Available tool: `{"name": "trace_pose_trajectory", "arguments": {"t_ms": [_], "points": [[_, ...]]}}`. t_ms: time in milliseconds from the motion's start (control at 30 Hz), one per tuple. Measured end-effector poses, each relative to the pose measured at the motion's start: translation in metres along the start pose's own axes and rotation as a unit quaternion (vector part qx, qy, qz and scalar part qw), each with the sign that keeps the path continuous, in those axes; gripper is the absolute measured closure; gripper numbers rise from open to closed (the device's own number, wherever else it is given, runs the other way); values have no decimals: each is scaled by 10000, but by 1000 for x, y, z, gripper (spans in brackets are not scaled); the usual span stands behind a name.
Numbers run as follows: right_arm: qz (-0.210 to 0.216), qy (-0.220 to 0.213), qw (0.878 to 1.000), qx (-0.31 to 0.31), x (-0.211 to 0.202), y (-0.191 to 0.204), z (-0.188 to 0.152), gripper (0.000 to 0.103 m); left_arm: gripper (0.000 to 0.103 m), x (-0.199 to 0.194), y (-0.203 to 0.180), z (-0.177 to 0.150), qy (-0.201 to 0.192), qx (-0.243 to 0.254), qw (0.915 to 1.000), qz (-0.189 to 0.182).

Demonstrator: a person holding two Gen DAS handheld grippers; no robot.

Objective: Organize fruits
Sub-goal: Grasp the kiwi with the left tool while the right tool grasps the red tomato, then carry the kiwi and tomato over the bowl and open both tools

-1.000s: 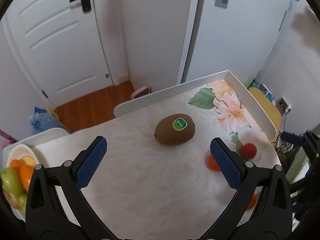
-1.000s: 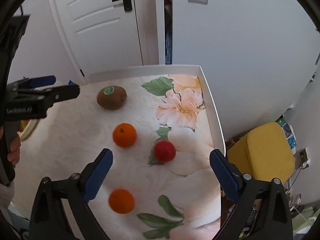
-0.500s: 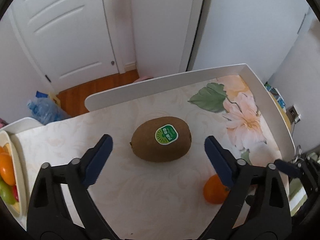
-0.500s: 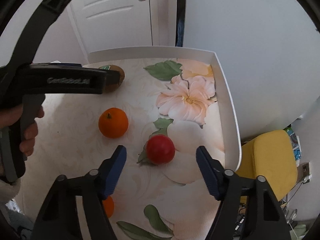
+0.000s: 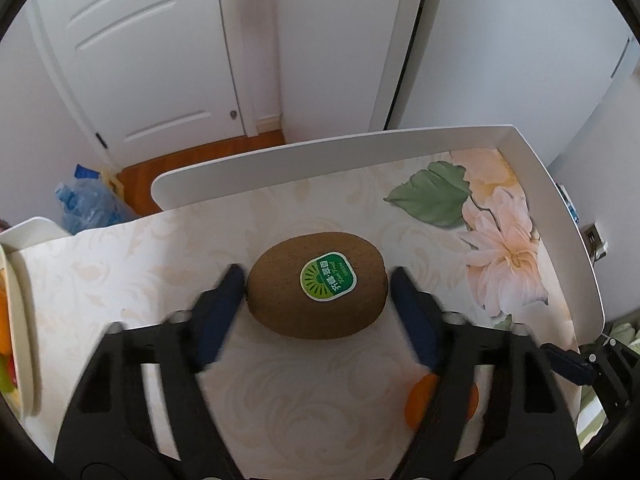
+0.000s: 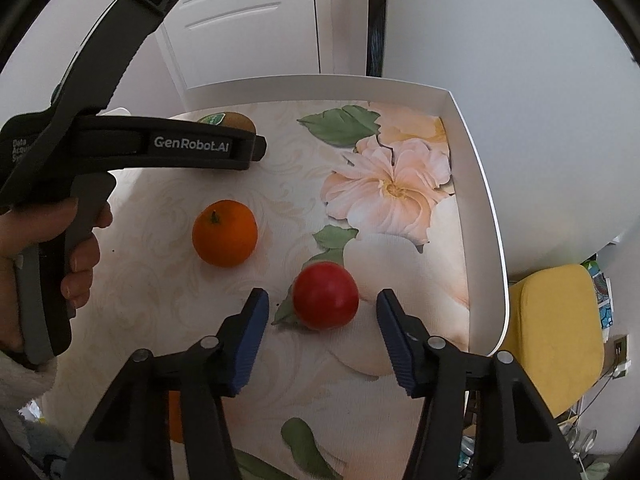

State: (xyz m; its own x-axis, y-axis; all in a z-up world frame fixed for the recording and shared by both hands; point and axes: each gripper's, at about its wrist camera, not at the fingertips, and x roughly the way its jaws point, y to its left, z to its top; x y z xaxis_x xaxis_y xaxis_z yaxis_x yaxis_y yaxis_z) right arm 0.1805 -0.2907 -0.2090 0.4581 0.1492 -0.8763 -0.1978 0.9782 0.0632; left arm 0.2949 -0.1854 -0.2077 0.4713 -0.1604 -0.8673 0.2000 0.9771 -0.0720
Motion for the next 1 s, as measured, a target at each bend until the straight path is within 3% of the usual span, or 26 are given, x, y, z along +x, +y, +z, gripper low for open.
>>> {"name": "trace_pose_trajectory", "arguments": {"t_ms": [567,1000], "points": [[-2,-25,10000,-35,3,-2,2,73,33,-10,2,-8,3,207,9998,-7],[4,-179,9997,-166,-17,7,10,74,34,-54,8,-11,-237,52,9997,-21]]}}
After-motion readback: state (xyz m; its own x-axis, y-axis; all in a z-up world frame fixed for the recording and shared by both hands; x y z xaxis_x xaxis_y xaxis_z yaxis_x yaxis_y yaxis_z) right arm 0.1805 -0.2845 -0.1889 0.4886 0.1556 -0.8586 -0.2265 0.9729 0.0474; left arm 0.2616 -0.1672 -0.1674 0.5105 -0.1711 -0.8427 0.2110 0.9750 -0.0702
